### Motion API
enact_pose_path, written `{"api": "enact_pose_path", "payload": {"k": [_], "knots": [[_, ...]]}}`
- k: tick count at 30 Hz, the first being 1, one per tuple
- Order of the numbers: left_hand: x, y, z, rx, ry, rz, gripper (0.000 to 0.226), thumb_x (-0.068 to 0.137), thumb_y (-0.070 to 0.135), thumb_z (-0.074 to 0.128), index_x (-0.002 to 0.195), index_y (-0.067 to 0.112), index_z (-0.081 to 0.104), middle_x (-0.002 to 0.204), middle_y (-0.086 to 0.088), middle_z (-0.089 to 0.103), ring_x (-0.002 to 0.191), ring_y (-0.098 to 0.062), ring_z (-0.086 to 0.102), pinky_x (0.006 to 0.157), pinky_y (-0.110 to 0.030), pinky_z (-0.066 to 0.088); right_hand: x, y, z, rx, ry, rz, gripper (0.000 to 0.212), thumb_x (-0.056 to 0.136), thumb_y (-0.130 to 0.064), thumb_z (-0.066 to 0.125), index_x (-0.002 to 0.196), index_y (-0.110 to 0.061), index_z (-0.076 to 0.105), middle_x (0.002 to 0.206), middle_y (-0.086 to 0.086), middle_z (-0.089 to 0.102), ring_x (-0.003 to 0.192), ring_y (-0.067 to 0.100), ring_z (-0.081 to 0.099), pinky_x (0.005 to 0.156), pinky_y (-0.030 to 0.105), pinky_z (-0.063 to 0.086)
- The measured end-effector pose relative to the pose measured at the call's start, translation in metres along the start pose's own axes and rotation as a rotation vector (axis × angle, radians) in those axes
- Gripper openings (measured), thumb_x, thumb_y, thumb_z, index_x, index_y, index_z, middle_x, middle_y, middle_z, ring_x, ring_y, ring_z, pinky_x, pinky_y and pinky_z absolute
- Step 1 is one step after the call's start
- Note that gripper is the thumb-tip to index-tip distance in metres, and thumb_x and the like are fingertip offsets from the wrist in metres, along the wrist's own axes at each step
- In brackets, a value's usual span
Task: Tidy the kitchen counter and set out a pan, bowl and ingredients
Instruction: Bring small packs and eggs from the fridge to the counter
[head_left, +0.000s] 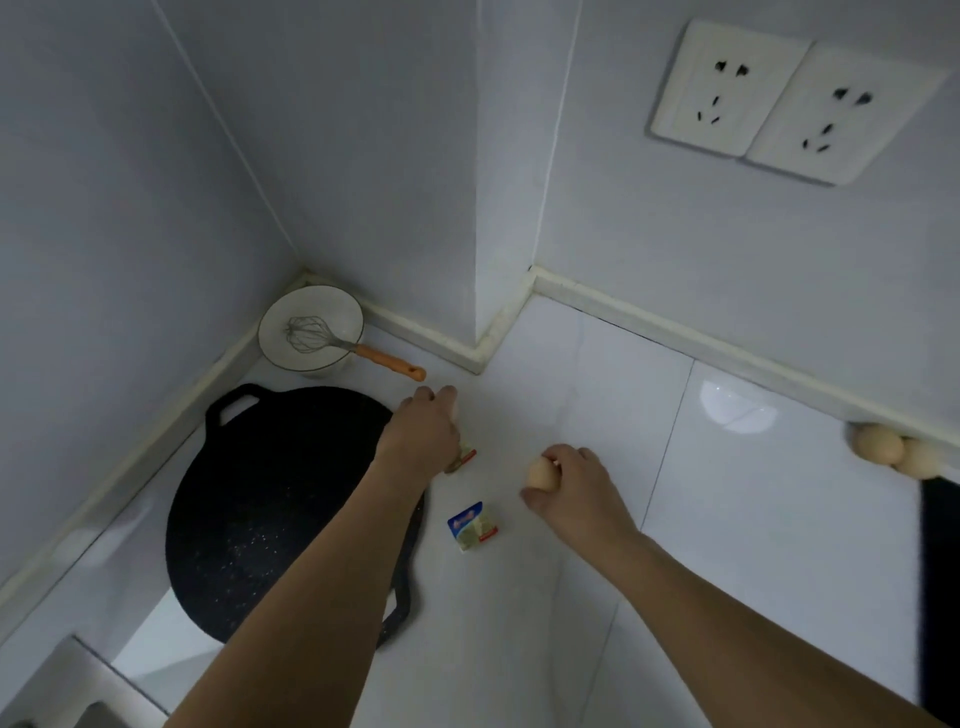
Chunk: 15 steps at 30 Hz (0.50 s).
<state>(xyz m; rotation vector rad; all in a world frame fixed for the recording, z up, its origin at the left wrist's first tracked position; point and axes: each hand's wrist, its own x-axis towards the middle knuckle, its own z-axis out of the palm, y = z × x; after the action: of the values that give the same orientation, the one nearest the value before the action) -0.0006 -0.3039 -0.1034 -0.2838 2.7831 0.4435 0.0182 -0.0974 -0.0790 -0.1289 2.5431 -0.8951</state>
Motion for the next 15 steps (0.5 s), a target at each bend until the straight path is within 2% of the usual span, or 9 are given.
{"api": "enact_pose_path", "payload": {"k": [6,10,15], "knots": [[-0.003,0.035,-0.001,-0.108,0.078,-0.009,0.046,0.093,0.017,0.049,0.137,0.01,0.041,0.118,-0.016,0.049,0.1,-0.028,0.05,0.084,-0.038,0.044,-0.007,0.026,-0.039,0.071,0.082,0.092,0.045,0.082,-0.034,0.071,0.12,-0.019,0.053,0.107,-0.001,0.046,0.092,0.018,0.054,0.079,0.03,0.047],[-0.008,0.075,-0.002,-0.155,0.113,0.01,0.05,0.092,0.019,0.051,0.14,0.014,0.041,0.127,-0.015,0.048,0.111,-0.031,0.049,0.09,-0.038,0.042,-0.013,0.041,-0.063,0.123,0.141,0.129,0.044,0.081,-0.033,0.071,0.12,-0.02,0.054,0.11,0.0,0.048,0.091,0.018,0.055,0.075,0.028,0.046],[-0.021,0.126,0.007,-0.241,0.112,0.06,0.051,0.089,0.019,0.053,0.139,0.017,0.044,0.128,-0.012,0.049,0.113,-0.032,0.051,0.093,-0.037,0.043,-0.025,0.062,-0.091,0.18,0.197,0.175,0.042,0.081,-0.029,0.07,0.118,-0.02,0.054,0.112,0.002,0.049,0.09,0.019,0.056,0.075,0.031,0.048]]}}
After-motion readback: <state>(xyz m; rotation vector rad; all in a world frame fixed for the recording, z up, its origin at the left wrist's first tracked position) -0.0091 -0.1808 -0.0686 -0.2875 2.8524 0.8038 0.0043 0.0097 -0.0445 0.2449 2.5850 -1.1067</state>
